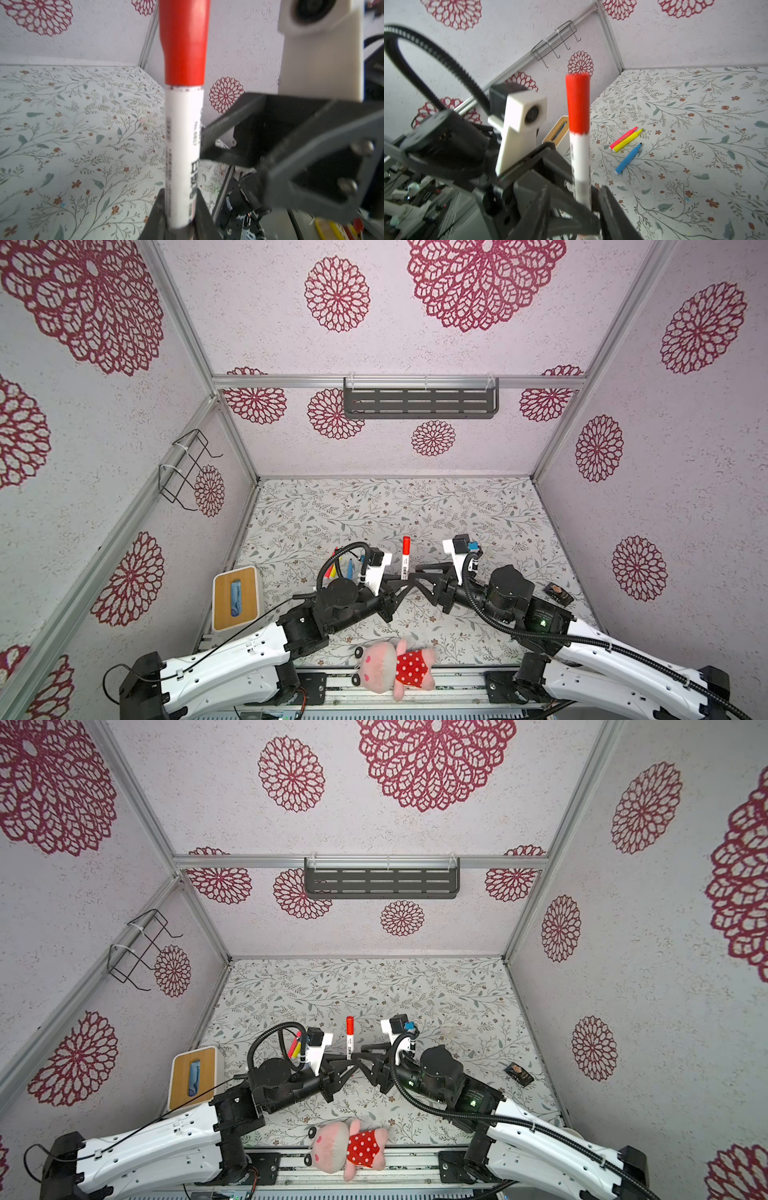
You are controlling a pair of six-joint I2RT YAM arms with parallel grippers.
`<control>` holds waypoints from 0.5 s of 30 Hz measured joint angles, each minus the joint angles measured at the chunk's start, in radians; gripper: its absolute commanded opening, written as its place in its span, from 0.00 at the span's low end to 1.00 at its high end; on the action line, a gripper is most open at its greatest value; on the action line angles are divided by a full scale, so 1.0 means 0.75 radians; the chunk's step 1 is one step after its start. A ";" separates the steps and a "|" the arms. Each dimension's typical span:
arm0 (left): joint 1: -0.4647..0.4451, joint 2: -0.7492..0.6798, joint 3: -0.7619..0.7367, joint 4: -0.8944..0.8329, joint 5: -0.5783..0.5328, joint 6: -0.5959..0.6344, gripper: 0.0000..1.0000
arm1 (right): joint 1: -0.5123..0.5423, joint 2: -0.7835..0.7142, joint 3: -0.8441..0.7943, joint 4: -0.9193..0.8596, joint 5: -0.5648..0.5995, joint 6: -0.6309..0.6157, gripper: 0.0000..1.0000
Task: Insert the pens into the pen caps
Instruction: 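Open the right gripper and draw it back from the capped marker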
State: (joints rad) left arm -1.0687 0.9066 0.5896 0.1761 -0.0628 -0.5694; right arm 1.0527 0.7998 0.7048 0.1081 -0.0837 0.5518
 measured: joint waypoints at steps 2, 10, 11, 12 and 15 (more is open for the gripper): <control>0.000 -0.007 -0.001 0.016 -0.015 -0.005 0.00 | 0.022 -0.020 -0.001 -0.009 -0.010 0.000 0.54; -0.008 -0.052 -0.063 0.035 -0.058 -0.011 0.00 | 0.072 -0.143 0.006 -0.119 0.123 0.049 0.63; -0.012 -0.055 -0.064 0.030 -0.065 -0.010 0.00 | 0.073 -0.144 0.022 -0.171 0.162 0.058 0.64; -0.019 -0.059 -0.065 0.025 -0.075 -0.009 0.00 | 0.073 -0.144 0.048 -0.230 0.215 0.067 0.64; -0.045 -0.066 -0.065 0.023 -0.100 -0.002 0.00 | 0.073 -0.128 0.110 -0.308 0.279 0.071 0.68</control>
State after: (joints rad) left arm -1.1027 0.8574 0.5411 0.1932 -0.1379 -0.5709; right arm 1.1072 0.7036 0.7876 -0.1230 0.1253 0.6052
